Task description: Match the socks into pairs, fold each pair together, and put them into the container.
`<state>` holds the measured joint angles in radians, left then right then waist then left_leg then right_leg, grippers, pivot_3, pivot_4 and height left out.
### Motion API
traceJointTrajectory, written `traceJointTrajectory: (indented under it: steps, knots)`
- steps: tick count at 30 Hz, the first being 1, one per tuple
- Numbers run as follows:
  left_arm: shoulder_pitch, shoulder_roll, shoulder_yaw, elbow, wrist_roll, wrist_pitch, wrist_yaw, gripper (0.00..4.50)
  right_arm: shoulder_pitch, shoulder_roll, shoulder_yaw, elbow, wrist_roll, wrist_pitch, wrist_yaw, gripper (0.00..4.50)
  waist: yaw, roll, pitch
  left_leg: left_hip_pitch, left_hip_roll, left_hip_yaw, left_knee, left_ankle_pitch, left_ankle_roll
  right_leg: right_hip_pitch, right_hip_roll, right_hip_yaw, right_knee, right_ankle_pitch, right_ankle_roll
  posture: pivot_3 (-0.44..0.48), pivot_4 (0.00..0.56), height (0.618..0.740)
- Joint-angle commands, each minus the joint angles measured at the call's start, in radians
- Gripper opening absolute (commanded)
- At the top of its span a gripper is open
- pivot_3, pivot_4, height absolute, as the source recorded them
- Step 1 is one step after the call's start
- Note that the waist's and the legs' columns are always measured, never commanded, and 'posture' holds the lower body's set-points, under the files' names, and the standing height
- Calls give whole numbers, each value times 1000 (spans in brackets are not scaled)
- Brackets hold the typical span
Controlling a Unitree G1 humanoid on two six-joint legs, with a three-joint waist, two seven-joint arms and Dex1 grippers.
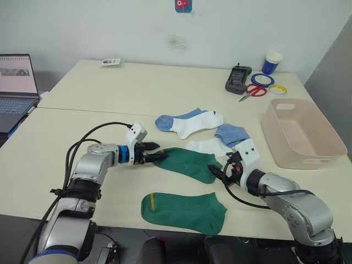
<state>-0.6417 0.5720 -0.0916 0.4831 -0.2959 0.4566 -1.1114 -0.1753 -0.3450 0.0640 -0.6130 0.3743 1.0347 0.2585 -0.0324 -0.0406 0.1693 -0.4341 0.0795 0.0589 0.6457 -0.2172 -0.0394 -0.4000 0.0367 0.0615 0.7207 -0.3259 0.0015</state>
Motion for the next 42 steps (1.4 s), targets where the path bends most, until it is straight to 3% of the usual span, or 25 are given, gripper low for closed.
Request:
traceJointTrajectory:
  steps: [1, 4, 6, 12, 17, 18, 22, 26, 31, 36, 42]
  knots:
    - [-27, -2, 9, 8, 7, -14, -21, 3379, -3, 32, 3, 18, -6, -34, -16, 4500, -1, 0, 0, 0, 0, 0, 0, 0, 0, 0, 0, 0, 0, 0, 0, 0, 150, 725]
    - [-31, -3, 4, 17, 14, -11, -32, 2597, -3, 50, 7, 51, -7, -39, -12, 4500, 0, 0, 0, 0, 0, 0, 0, 0, 0, 0, 0, 0, 0, 0, 0, 0, 150, 725]
    - [-31, -2, 1, 18, 14, -3, -42, 2011, -4, 62, 10, 66, -6, -44, -10, 4129, 0, 0, 0, 0, 0, 0, 0, 0, 0, 0, 0, 0, 0, 0, 0, 0, 150, 725]
    - [-13, 2, 0, 2, 13, 11, -64, 0, -8, 89, 17, 113, -8, -56, -8, 2032, 0, 0, 0, 0, 0, 0, 0, 0, 0, 0, 0, 0, 0, 0, 0, 0, 150, 725]
    - [-3, 25, 11, -39, 1, 47, -87, 0, -1, 88, 16, 90, 0, -54, 5, 211, 0, 0, 0, 0, 0, 0, 0, 0, 0, 0, 0, 0, 0, 0, 0, 0, 150, 725]
    - [-3, 36, 22, -61, -13, 73, -93, 0, 1, 82, 11, 69, 6, -49, 10, 32, 0, 0, 0, 0, 0, 0, 0, 0, 0, 0, 0, 0, 0, 0, 0, 0, 150, 725]
    - [14, 93, 71, -200, -100, 240, -111, 0, 7, 65, -19, -42, 50, -7, 19, 32, -1, 0, 0, 0, 1, 0, 0, 0, 0, 0, 0, 0, 0, 0, 0, 0, 150, 725]
    - [31, 198, 135, -397, -266, 554, -122, 0, 16, 81, -123, -210, 183, 117, 19, 32, -2, 0, 0, 0, 1, -1, 0, 0, 0, 0, 0, -1, 0, 0, 0, 0, 150, 725]
    - [105, 356, 227, -588, -522, 974, -142, 0, 110, 77, -344, -361, 580, 298, 56, 32, -6, 0, 0, 1, 2, -3, -1, 0, 0, 1, -1, -3, 0, -1, 1, 0, 150, 725]
    - [282, 403, 245, -723, -607, 1085, -80, 0, 230, -32, -402, -380, 815, 325, -23, 32, -15, 1, 1, 8, 0, -4, -2, 0, 0, 11, -3, -4, -3, -1, 2, 0, 150, 725]
    - [437, 292, 187, -814, -563, 1024, 89, 0, 277, -91, -269, -353, 772, 311, -141, 32, -21, 0, 1, 10, 0, -4, -3, 0, 0, 12, -3, -3, -4, -2, 2, 0, 150, 725]
